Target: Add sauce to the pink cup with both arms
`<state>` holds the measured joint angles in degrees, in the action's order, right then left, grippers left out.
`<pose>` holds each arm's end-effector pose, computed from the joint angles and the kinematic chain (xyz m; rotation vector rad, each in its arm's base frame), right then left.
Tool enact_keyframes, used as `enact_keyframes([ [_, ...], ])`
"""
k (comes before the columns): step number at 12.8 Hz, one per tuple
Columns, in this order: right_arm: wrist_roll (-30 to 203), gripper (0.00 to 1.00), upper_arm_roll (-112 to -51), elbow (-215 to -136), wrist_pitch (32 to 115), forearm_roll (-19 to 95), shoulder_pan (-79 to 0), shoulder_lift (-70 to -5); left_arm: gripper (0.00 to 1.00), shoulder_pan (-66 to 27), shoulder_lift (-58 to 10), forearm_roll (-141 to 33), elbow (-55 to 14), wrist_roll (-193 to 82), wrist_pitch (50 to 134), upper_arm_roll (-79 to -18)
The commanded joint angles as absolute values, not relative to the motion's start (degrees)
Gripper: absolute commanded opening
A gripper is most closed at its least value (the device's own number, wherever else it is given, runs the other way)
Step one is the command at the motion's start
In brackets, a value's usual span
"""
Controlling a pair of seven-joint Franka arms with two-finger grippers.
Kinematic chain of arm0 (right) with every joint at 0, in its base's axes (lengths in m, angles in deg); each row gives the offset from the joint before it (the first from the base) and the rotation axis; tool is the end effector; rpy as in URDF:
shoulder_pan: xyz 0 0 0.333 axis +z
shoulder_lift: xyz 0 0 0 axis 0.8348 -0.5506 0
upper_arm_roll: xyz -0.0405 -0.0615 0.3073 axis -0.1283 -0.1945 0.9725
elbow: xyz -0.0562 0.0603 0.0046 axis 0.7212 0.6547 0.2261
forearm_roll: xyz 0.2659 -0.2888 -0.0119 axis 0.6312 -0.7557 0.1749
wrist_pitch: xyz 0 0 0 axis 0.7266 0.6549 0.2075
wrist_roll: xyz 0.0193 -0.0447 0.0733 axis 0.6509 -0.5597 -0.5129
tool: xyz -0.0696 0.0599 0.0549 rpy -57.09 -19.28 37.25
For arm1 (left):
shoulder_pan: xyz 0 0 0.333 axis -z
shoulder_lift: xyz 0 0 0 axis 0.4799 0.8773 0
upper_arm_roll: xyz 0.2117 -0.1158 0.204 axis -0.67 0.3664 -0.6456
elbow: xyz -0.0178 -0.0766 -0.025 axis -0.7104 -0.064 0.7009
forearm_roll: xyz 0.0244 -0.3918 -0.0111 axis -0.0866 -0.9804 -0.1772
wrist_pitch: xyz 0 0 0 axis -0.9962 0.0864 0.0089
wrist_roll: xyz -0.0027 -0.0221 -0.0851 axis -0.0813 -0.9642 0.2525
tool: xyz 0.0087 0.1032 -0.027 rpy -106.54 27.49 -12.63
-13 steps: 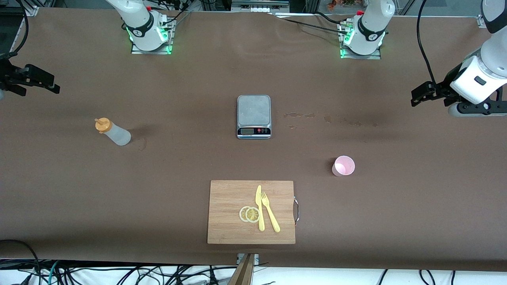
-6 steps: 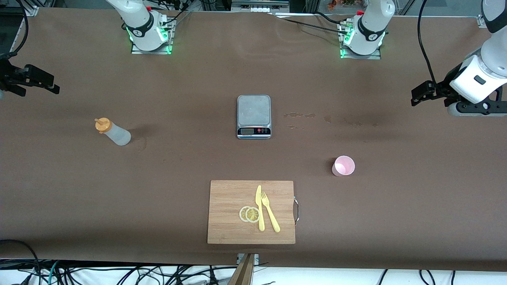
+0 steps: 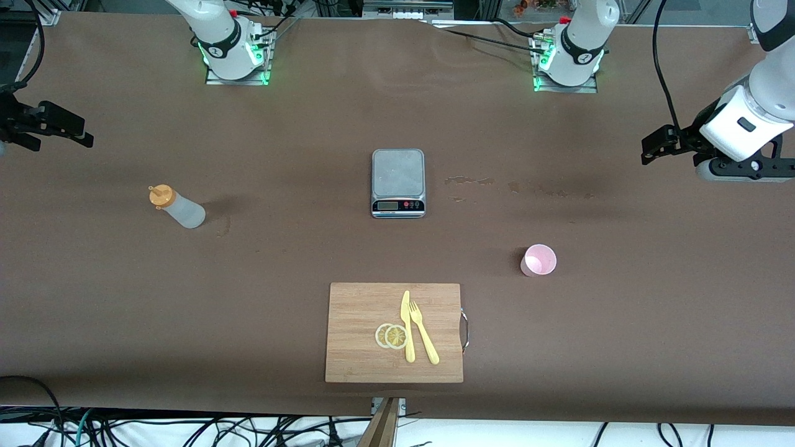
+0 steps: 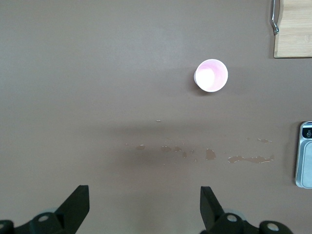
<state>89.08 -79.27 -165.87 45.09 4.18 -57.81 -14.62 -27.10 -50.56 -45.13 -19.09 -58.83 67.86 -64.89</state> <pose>0.5536 -0.0369 0.6130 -3.0802 -0.0888 0.0894 0.5474 -0.0320 0.5673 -3.1378 0.0020 0.1331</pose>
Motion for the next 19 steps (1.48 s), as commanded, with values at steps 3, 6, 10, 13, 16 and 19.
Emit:
enact_keyframes([
  [3, 90.0, 1.0, -79.6, -166.1, 44.9, 4.7, -57.7, -13.9, 1.0, -26.5, -50.3, -44.8, -17.9, -60.4, 66.6, -65.4],
  [6, 90.0, 1.0, -79.6, -166.1, 44.9, 4.7, -57.7, -13.9, 1.0, -26.3, -49.3, -44.8, -18.5, -60.5, 70.3, -65.7],
  [10, 90.0, 1.0, -79.6, -166.1, 45.0, 4.7, -57.7, -13.9, 1.0, -25.4, -46.0, -45.5, -18.9, -60.4, 77.1, -65.7],
  [13, 90.0, 1.0, -79.6, -166.1, 44.9, 4.7, -57.7, -13.9, 1.0, -24.3, -42.0, -45.6, -18.9, -60.4, 80.8, -65.6],
  [16, 90.0, 1.0, -79.7, -166.1, 45.1, 4.8, -57.8, -13.9, 1.0, -21.7, -34.8, -45.5, -18.9, -60.4, 84.4, -65.6],
  [19, 90.0, 1.0, -80.2, -165.7, 45.6, 5.0, -57.7, -13.9, 1.0, -21.4, -28.9, -45.6, -20.4, -60.5, 95.5, -65.6],
])
